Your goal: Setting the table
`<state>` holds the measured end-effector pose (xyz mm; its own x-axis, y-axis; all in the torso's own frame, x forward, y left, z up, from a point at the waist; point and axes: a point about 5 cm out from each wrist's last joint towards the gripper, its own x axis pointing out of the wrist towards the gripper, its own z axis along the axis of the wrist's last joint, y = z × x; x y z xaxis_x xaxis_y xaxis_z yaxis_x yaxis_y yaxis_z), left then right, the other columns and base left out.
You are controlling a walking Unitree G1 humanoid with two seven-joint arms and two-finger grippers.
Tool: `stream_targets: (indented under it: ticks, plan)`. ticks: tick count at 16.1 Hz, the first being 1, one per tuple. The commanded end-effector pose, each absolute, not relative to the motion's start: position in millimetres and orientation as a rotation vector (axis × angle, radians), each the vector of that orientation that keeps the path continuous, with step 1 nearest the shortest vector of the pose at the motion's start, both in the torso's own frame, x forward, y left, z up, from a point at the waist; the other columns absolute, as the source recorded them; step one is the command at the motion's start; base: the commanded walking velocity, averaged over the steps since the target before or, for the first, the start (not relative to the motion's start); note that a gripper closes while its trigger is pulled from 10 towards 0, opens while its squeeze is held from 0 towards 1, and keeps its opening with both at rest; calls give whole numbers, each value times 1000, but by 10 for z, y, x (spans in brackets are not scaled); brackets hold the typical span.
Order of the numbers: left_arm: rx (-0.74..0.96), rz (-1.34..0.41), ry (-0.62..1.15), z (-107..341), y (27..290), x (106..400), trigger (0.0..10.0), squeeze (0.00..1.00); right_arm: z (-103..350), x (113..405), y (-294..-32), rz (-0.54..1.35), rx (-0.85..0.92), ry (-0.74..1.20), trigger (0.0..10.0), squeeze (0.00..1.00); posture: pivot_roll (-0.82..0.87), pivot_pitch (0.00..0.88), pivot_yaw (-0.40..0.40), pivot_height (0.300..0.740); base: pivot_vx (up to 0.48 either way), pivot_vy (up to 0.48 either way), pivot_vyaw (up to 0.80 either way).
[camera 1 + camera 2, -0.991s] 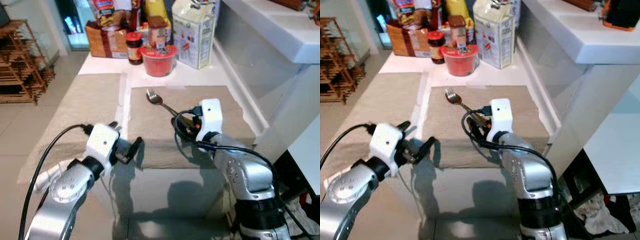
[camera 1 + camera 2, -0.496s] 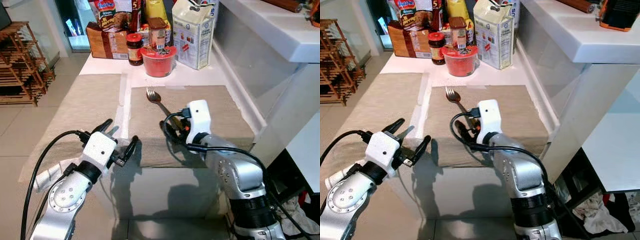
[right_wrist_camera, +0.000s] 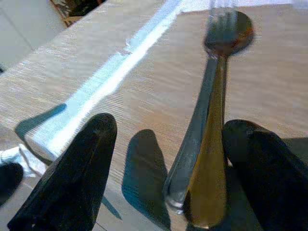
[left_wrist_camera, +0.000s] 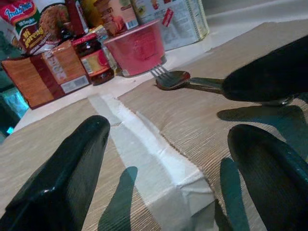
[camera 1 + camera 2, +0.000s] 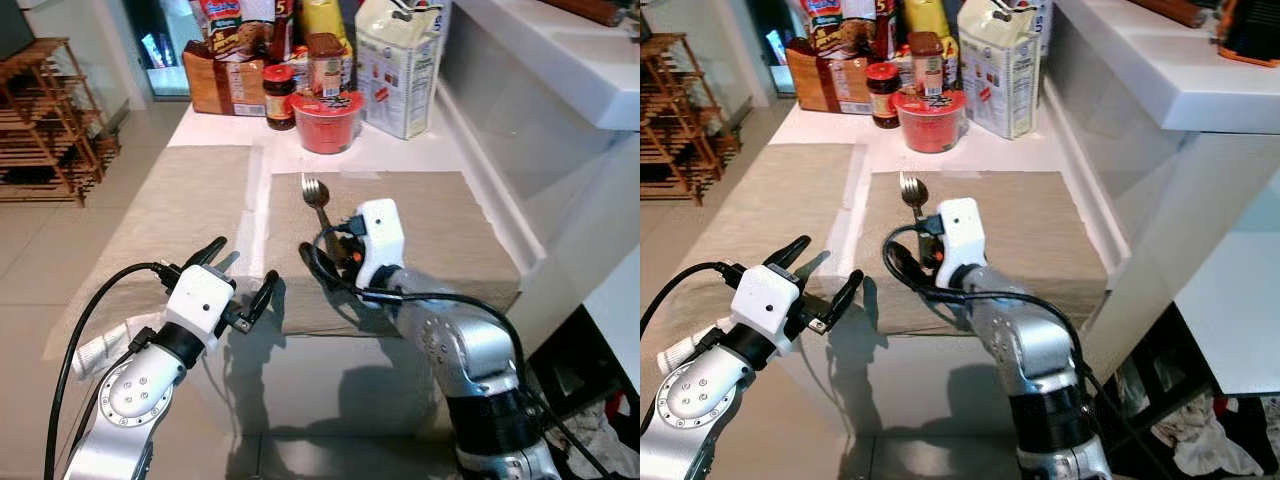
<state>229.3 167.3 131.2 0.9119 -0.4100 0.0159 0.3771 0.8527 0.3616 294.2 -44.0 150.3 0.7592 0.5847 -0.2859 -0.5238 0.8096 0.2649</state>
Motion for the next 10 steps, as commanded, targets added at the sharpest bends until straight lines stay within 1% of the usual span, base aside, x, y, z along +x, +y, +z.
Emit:
stream_targets:
  ticks: [1, 5, 6, 9, 10]
  plan:
    - [372, -411, -90, 1307, 1687, 2294, 10000, 0, 1542, 2946, -405, 632, 189, 353, 10000, 0, -26, 0, 16, 740, 0, 0, 0]
    - [372, -409, -92, 1319, 1699, 2307, 10000, 0, 1575, 2952, -368, 643, 216, 339, 10000, 0, -24, 0, 19, 740, 0, 0, 0]
    - [370, -407, -97, 1335, 1693, 2316, 10000, 0, 1579, 2970, -398, 627, 210, 332, 10000, 0, -24, 0, 19, 740, 0, 0, 0]
    - [338, -392, -117, 1408, 1659, 2341, 10000, 0, 1658, 3052, -592, 535, 95, 226, 10000, 0, -22, 0, 17, 740, 0, 0, 0]
    - [315, -380, -124, 1440, 1643, 2375, 10000, 0, 1666, 3072, -722, 481, 45, 188, 10000, 0, -35, 0, 15, 740, 0, 0, 0]
